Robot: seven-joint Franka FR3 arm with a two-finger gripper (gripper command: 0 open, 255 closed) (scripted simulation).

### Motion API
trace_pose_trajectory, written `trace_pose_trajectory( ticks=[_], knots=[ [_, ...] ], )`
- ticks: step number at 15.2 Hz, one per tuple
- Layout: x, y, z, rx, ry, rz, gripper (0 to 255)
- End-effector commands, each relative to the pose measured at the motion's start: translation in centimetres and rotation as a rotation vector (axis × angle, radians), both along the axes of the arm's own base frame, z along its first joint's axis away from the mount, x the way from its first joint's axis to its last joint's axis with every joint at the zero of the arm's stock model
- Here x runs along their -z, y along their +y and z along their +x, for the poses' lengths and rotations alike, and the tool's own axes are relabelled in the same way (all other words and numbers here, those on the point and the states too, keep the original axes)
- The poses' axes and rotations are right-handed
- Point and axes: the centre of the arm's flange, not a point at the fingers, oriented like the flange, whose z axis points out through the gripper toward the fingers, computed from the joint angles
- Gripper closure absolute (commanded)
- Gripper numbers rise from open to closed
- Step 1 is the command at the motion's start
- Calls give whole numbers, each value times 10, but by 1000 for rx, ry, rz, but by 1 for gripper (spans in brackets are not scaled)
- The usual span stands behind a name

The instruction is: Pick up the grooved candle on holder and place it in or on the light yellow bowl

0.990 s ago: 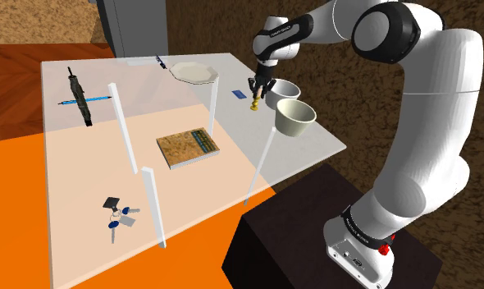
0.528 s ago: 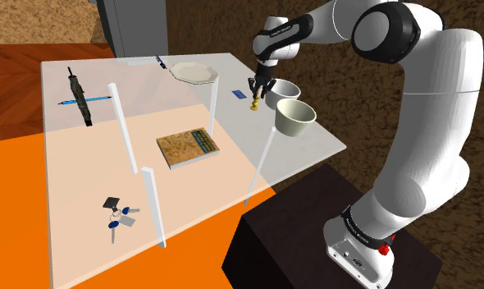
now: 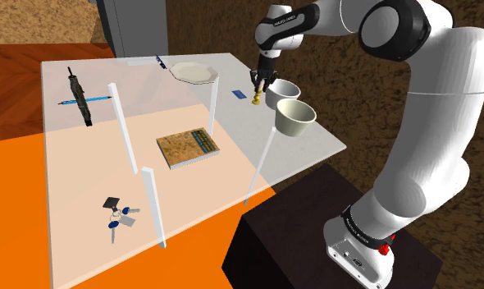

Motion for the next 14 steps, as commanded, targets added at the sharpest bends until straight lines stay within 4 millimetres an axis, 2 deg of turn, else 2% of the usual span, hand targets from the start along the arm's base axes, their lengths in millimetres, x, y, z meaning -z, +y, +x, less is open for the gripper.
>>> trace_pose_trajectory(
  ticks=[1,14],
  knots=[
    [-10,0,1,0,0,0,255],
    [-79,0,1,0,0,0,255]
  ],
)
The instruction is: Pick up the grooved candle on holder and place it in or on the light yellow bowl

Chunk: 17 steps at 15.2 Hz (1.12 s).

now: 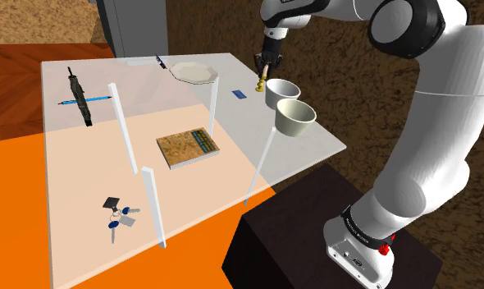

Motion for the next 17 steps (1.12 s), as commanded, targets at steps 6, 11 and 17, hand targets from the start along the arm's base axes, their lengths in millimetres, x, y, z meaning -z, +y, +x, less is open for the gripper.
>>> trace_pose_trajectory(
  ticks=[6,11,17],
  knots=[
    [-38,1,0,0,0,0,255],
    [-64,1,0,0,0,0,255],
    [-77,-16,-50,0,0,0,255]
  ],
)
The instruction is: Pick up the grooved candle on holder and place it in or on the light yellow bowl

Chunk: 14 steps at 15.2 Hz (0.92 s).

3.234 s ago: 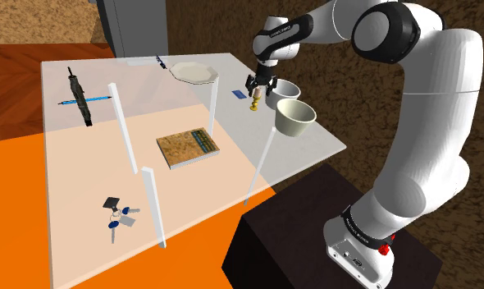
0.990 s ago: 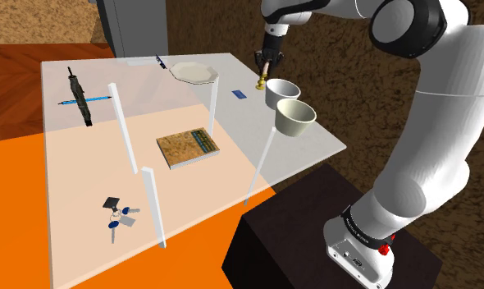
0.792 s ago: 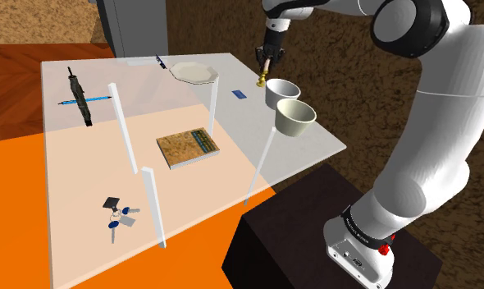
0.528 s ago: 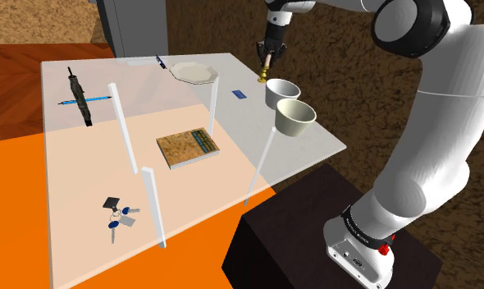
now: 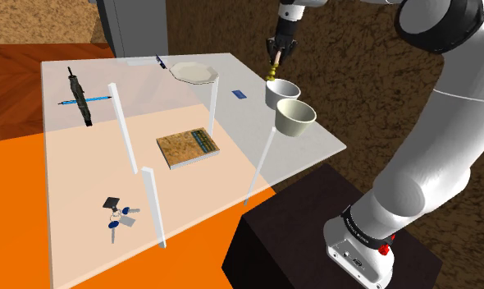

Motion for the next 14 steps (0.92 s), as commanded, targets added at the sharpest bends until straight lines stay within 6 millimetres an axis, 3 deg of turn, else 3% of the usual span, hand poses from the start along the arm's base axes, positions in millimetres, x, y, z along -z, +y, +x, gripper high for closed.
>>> trace_pose_trajectory(
  ticks=[1,12,14],
  knots=[
    [-5,-8,-26,0,0,0,255],
    [-25,-55,-162,0,0,0,255],
    [-14,-55,-162,0,0,0,255]
  ],
)
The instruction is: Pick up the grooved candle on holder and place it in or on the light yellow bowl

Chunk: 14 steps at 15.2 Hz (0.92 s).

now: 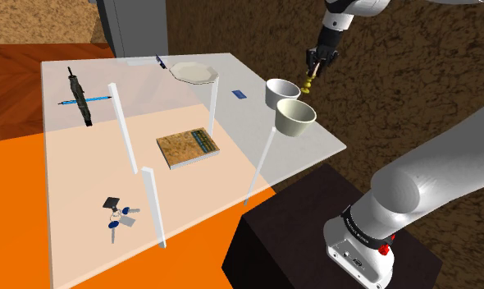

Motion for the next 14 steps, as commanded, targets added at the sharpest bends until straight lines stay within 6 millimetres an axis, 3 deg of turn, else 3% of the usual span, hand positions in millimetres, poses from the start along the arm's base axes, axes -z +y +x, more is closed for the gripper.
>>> trace_pose_trajectory(
  ticks=[1,14],
  knots=[
    [9,-1,-4,-1,0,0,255],
    [78,-1,-4,-1,0,0,255]
  ],
)
